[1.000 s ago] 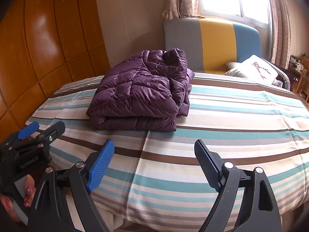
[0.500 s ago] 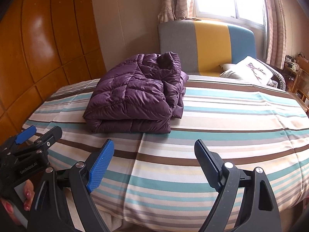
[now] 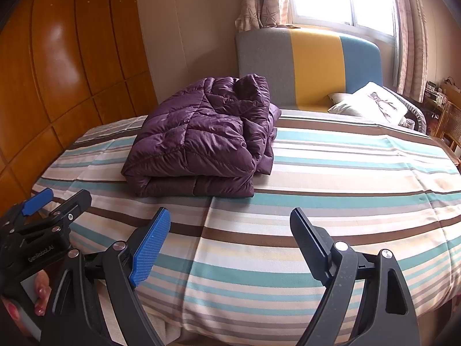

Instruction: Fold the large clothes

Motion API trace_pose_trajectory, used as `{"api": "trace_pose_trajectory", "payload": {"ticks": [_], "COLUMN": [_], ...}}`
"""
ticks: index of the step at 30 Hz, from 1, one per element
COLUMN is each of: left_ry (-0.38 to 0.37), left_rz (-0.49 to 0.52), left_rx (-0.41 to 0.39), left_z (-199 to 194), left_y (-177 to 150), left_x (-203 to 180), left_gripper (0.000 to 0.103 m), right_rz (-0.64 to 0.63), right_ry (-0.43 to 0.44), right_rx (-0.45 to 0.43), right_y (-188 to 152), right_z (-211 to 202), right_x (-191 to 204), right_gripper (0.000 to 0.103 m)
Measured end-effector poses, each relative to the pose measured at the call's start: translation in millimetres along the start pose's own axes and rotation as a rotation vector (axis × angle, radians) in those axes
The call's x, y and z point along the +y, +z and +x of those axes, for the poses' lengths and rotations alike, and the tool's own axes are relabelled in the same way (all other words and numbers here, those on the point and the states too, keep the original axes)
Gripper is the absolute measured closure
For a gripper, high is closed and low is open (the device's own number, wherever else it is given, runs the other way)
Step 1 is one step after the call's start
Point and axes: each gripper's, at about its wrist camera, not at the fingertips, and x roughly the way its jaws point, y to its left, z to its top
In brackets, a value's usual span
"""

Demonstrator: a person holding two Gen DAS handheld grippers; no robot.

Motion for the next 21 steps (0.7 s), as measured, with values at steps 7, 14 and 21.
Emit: {"api": "trace_pose_trajectory", "payload": {"ticks": [7,14,21], "left_ry": [-0.004,-0.004,-0.006], "left_rz": [0.003,0.001,0.001], "left_rx": [-0.001,0.003,0.002], "left_z": [-0.6,0.2,0.1], "left_y": [-0.3,-0.4,-1.1], "left_x": [-1.1,-1.3,-2.0], "left_gripper": [0.002,0.002,0.002], "right_rz": [0.007,0.007,0.007], "right_ry": [-0.003,-0.001,-0.002], "right_rx": [0.005,0.009,0.009], "right_y": [-0.1,-0.4,-1.1], "right_z": [-0.9,-0.1,0.4], "right_x": [-2.7,-3.9,-4.2], "right_gripper": [0.018,0.018,0.018]}}
